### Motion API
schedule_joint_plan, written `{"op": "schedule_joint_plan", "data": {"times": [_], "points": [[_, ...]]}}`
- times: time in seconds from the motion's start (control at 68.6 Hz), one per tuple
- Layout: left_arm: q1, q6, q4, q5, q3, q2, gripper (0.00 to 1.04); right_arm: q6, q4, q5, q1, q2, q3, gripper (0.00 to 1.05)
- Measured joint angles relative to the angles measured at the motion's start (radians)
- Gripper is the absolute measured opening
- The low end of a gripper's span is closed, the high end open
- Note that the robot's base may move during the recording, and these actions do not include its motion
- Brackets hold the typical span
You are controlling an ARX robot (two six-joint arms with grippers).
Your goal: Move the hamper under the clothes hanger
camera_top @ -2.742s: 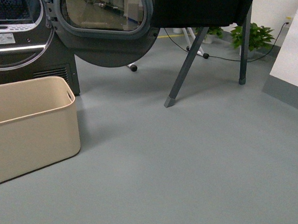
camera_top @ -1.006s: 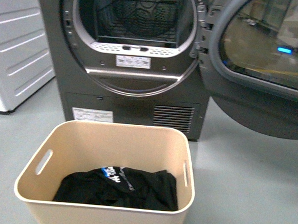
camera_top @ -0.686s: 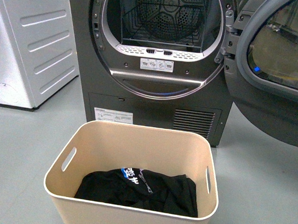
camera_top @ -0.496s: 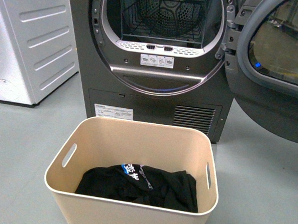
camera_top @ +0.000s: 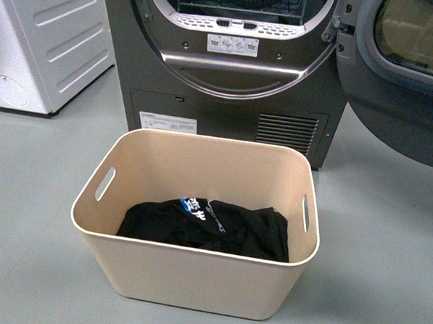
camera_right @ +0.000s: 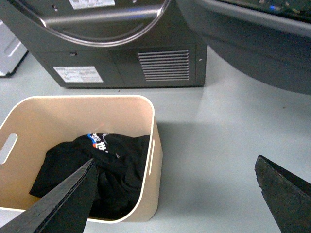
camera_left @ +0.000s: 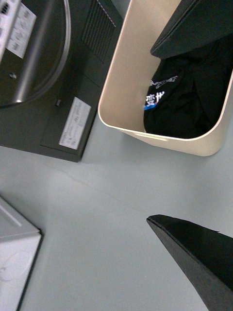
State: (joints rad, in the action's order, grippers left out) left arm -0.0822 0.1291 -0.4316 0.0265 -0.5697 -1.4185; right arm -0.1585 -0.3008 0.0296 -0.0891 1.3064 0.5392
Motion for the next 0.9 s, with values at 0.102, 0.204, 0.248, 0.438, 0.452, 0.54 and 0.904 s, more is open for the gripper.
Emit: {"op": "schedule_joint_plan", "data": {"times": [0.102,0.204,0.248,0.438,0.452,0.54,0.904], "points": [[0.045,-0.016,0.028,0.004,-0.148,-0.205,0.98,-0.008,0.033,-0.013,-0.020,0.178,0.141,0.97],[0.085,-0.036,0.073,-0.001,-0.264,-0.333,0.98,-0.014,0.086,-0.022,-0.028,0.320,0.262,0.97],[0.103,-0.046,0.103,-0.006,-0.314,-0.384,0.98,-0.013,0.111,-0.033,-0.031,0.387,0.314,0.97],[0.145,-0.090,0.182,-0.055,-0.467,-0.564,0.98,0.048,0.175,-0.087,-0.042,0.618,0.483,0.97],[0.145,-0.091,0.185,-0.056,-0.472,-0.571,0.98,0.050,0.176,-0.089,-0.042,0.625,0.489,0.97],[0.143,-0.097,0.198,-0.058,-0.513,-0.622,0.98,0.068,0.188,-0.101,-0.045,0.681,0.534,0.97],[0.138,-0.096,0.202,-0.033,-0.580,-0.747,0.98,0.083,0.217,-0.122,-0.065,0.860,0.665,0.97]]}}
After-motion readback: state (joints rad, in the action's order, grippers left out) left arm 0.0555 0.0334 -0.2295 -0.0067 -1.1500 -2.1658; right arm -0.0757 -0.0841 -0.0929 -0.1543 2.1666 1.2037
